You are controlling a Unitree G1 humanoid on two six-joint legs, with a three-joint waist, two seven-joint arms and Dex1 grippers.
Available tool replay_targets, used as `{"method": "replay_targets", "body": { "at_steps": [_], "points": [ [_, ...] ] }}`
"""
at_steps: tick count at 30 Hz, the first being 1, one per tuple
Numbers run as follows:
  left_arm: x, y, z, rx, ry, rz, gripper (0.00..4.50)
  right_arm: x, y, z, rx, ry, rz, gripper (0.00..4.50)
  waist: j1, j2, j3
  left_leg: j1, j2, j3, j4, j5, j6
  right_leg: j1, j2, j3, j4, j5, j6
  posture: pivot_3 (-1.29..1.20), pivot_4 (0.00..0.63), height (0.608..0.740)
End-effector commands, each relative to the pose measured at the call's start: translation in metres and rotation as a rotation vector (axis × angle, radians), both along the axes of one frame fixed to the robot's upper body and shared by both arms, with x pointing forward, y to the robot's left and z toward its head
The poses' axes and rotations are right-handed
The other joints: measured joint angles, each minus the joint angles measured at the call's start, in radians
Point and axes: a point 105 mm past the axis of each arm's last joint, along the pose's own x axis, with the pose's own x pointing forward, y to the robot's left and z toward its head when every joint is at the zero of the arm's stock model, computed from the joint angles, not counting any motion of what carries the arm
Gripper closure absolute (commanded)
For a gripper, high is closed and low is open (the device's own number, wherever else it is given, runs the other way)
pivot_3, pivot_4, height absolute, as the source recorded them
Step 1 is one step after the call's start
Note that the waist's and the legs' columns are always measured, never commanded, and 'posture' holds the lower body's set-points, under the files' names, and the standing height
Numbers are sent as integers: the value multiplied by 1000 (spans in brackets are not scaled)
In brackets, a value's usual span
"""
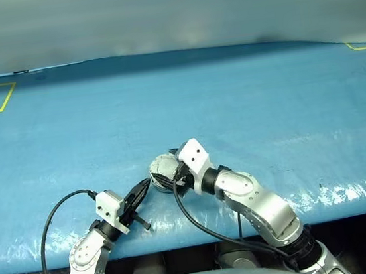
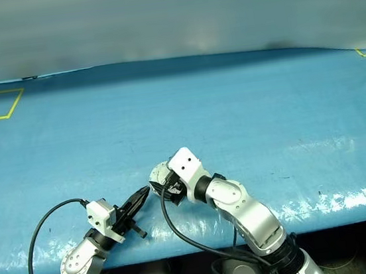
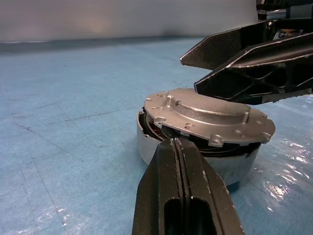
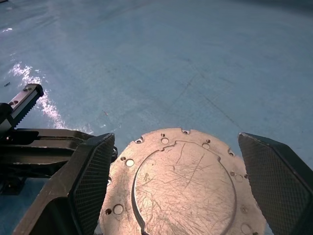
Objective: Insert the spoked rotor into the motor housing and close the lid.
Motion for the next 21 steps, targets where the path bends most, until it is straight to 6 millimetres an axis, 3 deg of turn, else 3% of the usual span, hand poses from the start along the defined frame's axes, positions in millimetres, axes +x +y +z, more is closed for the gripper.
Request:
{"method": "replay_targets", "body": {
  "at_steps": [1, 21],
  "points": [
    [0, -1, 10, 2, -47, -3, 4500, -2, 7, 3, -5, -46, 30, 265, 0, 0, 0, 0, 0, 0, 0, 0, 0, 0, 0, 0, 0, 0, 0, 0, 150, 740],
    [1, 7, 12, 6, -54, 34, 4500, 5, -7, -20, -69, -39, -44, 265, 0, 0, 0, 0, 0, 0, 0, 0, 0, 0, 0, 0, 0, 0, 0, 0, 150, 740]
  ]
}}
